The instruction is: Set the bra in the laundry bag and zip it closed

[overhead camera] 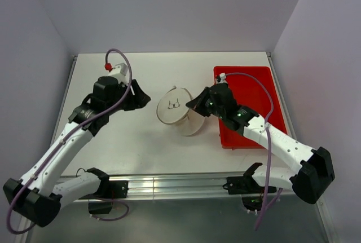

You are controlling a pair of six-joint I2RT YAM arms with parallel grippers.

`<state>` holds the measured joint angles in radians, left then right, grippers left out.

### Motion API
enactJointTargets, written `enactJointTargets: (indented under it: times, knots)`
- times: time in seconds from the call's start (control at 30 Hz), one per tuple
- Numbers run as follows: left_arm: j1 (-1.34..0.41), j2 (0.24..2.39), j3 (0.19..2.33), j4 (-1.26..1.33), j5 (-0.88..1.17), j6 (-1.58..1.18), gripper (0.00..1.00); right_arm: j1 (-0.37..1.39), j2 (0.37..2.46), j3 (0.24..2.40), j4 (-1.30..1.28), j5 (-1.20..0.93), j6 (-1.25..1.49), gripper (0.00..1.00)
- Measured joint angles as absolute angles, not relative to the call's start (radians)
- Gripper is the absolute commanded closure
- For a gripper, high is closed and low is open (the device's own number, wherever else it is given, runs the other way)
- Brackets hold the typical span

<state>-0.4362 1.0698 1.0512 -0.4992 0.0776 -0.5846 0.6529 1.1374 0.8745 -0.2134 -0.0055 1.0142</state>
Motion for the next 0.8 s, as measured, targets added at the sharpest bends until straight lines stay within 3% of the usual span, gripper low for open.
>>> enactJointTargets:
  times: [0.33, 0.8]
  knots:
    - [-0.83, 0.965, 0.875, -0.257, 0.136, -0.631, 0.44, 0.708, 1.292, 1.008, -0.331, 0.087, 1.054, 1.0]
    - [-0.88, 1.178, 0.739, 0.113, 0.186, -0.67, 0.46, 0.711, 1.332, 1.051, -0.392, 0.078, 1.051, 1.0]
